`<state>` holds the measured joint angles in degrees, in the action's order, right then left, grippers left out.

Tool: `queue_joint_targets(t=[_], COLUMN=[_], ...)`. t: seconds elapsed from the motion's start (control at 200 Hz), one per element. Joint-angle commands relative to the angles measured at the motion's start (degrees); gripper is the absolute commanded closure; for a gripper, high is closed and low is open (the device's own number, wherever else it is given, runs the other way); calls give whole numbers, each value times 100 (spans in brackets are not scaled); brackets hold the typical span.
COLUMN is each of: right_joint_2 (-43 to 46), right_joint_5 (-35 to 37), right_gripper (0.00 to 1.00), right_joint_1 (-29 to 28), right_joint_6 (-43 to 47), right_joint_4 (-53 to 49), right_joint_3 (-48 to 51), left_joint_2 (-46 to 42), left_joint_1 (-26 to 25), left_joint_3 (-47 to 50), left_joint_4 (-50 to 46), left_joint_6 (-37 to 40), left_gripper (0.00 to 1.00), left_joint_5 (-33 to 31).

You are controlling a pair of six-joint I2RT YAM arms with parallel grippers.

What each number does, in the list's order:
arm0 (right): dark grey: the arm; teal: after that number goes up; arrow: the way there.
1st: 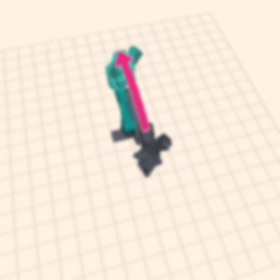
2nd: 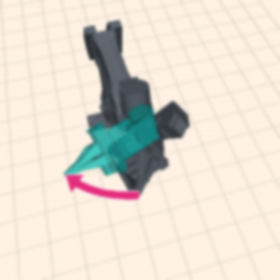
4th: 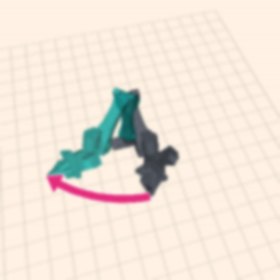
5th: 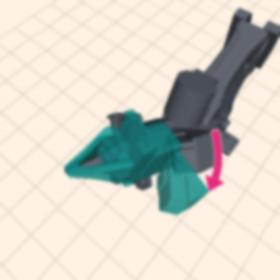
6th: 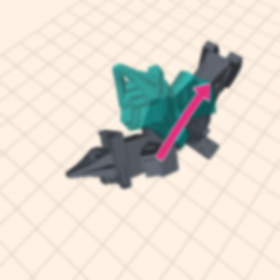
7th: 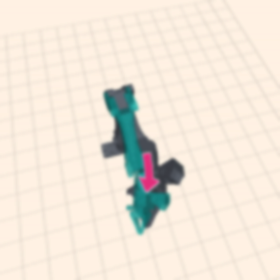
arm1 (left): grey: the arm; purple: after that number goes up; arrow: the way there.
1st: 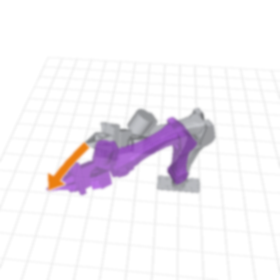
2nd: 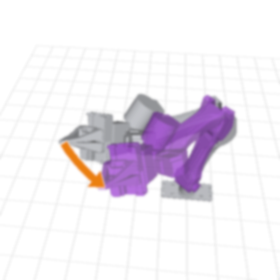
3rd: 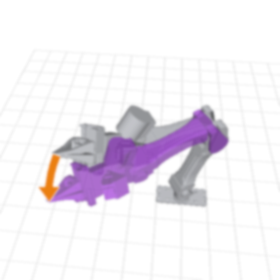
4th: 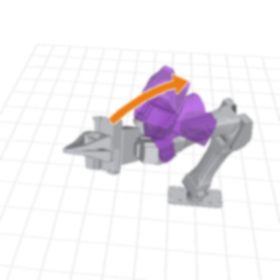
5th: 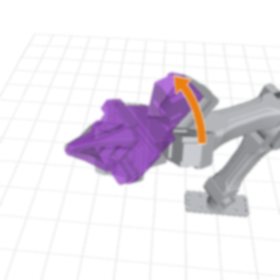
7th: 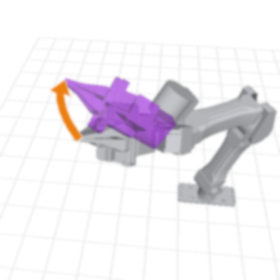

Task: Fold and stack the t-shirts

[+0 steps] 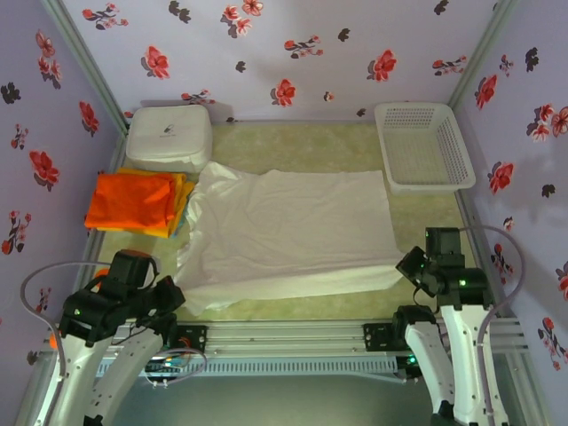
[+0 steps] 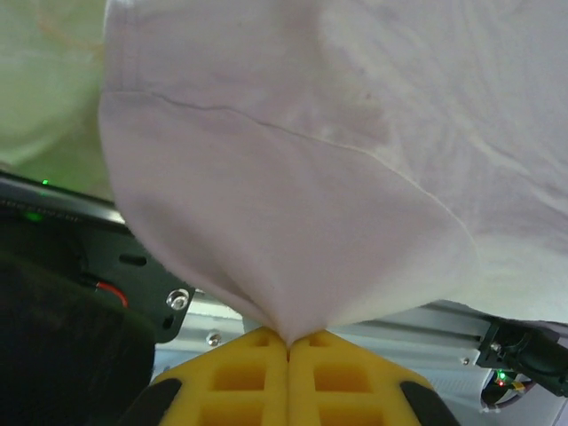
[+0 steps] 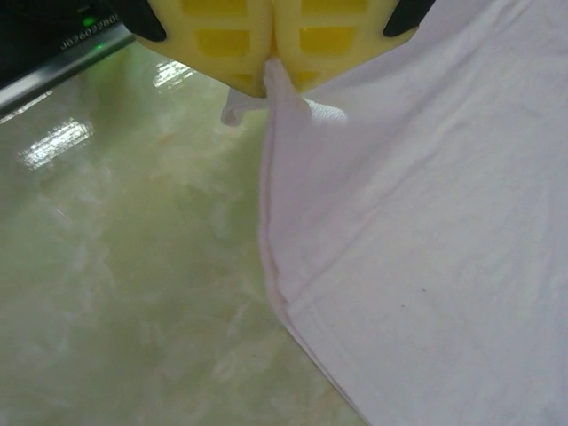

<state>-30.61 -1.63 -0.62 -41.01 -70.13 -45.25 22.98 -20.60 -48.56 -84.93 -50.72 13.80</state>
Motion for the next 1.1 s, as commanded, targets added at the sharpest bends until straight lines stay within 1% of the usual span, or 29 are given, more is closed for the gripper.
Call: queue_joint_targets(t=[0.0,0.025,0.11,0.14,0.18,0.21,0.24,0.26,0.285,0.32,0.335,0.35,0.485,0.585,0.65,0.73,0.82,0.92,1.095], right_joint_2=[180,178,178,179,178,180,178,178,179,156,146,128,-229,-622,-1001,-1562,-2185,-2873,-4144], right_joint_5=[286,289,316,322,285,277,277,249,216,149,119,100,-281,-691,-993,-803,-392,-255,-261], right_gripper=[91,88,76,70,65,62,59,52,48,46,41,40,35,32,30,28,27,24,22], right_joint_1=[36,36,36,36,34,36,36,36,35,36,36,36,34,-5,-158,-536,-1055,-1443,-1793], right_joint_6=[-144,-135,-154,-152,-149,-123,-113,-110,-100,-100,-101,-100,-2,72,124,222,395,577,699], right_joint_4=[-299,-291,-276,-246,-179,-136,-104,-58,20,170,239,324,1118,1855,2472,2927,3241,3652,4120], right_joint_3=[-25,3,67,86,91,84,61,56,57,81,93,117,267,387,452,333,148,57,-122], left_joint_2=[-210,-251,-314,-336,-347,-352,-332,-309,-273,-206,-178,-144,220,554,821,1335,2033,2830,3831], left_joint_1=[11,10,12,12,12,11,12,12,12,12,12,9,12,12,12,14,-43,-199,-389], left_joint_3=[121,169,287,294,269,230,196,162,123,62,43,32,-94,-265,-256,-145,-59,-163,-132], left_joint_4=[-580,-625,-770,-846,-953,-992,-1042,-1052,-1077,-1091,-1074,-1044,-450,432,1190,2101,2910,3413,4214], left_joint_6=[-121,-122,-110,-93,-46,-30,1,36,69,103,110,121,145,141,176,193,310,510,659], left_gripper=[100,100,91,87,78,74,74,73,73,71,71,70,69,67,66,65,63,63,62], left_joint_5=[80,110,232,232,195,202,219,210,181,107,71,43,-37,-259,-347,-357,-333,-333,-360])
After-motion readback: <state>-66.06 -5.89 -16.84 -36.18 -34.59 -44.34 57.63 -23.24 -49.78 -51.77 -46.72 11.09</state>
